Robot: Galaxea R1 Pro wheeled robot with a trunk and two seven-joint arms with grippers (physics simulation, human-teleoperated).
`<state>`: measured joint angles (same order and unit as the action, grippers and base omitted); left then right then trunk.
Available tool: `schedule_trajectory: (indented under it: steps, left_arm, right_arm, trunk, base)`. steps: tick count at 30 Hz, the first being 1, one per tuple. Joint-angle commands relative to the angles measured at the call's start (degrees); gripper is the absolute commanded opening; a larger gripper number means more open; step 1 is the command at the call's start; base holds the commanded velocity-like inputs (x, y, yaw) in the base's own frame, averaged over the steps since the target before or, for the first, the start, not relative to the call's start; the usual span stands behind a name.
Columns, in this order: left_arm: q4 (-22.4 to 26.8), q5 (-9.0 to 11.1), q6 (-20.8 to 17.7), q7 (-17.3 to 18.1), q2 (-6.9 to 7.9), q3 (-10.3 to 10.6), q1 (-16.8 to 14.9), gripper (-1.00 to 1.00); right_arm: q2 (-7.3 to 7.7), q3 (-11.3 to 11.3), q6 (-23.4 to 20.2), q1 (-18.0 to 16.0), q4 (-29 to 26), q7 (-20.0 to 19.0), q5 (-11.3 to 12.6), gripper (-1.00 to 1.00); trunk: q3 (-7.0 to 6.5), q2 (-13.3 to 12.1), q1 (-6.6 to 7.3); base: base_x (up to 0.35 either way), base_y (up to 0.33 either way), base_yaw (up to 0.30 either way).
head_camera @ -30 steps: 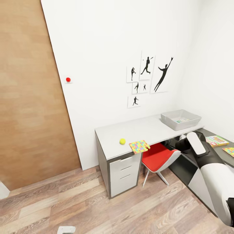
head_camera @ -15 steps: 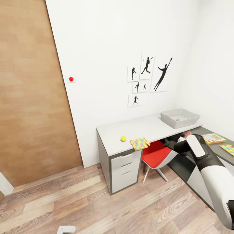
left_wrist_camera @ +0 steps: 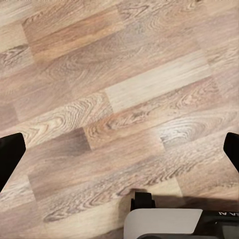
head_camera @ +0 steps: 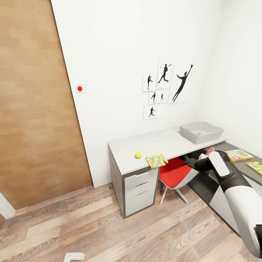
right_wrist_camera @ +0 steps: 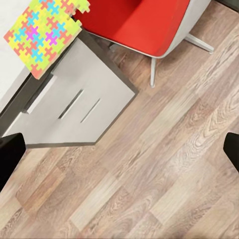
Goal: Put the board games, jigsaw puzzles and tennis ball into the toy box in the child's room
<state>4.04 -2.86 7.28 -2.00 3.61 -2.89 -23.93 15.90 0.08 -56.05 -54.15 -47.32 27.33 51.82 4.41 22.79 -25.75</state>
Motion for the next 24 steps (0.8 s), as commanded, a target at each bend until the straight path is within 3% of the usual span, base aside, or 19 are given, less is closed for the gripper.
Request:
schedule_trajectory:
  steps: [1,8,17,24]
  left_arm:
    - [-0.1,-0.3,0.2,-0.1,-0.01,-0.3,-0.1,1.0]
    - [-0.1,-0.3,0.2,-0.1,-0.01,-0.3,-0.1,1.0]
    - [-0.1,-0.3,0.3,-0.1,-0.03,-0.3,-0.1,1.0]
    - [-0.1,-0.3,0.3,-0.1,-0.02,-0.3,-0.1,1.0]
  right_arm:
    - [0.01,0.0,-0.1,0.0,0.0,0.5,0.6,1.0]
    - [0.01,1.2,-0.2,1.9,-0.2,-2.1,0.5,1.0]
    - [-0.03,7.1,0.0,3.2,-0.4,-8.7,0.5,1.0]
    - [-0.49,9.8,0.5,3.3,-0.3,-9.8,0.6,1.0]
  trunk:
    - [0.13,0.1,-0.04]
    - [0.13,0.1,-0.04]
    - [0.13,0.1,-0.04]
    - [0.13,0.1,-0.04]
  base:
    - [0.0,0.0,0.0]
    - [0.0,0.0,0.0]
    - [0.0,0.0,0.0]
    - [0.0,0.0,0.0]
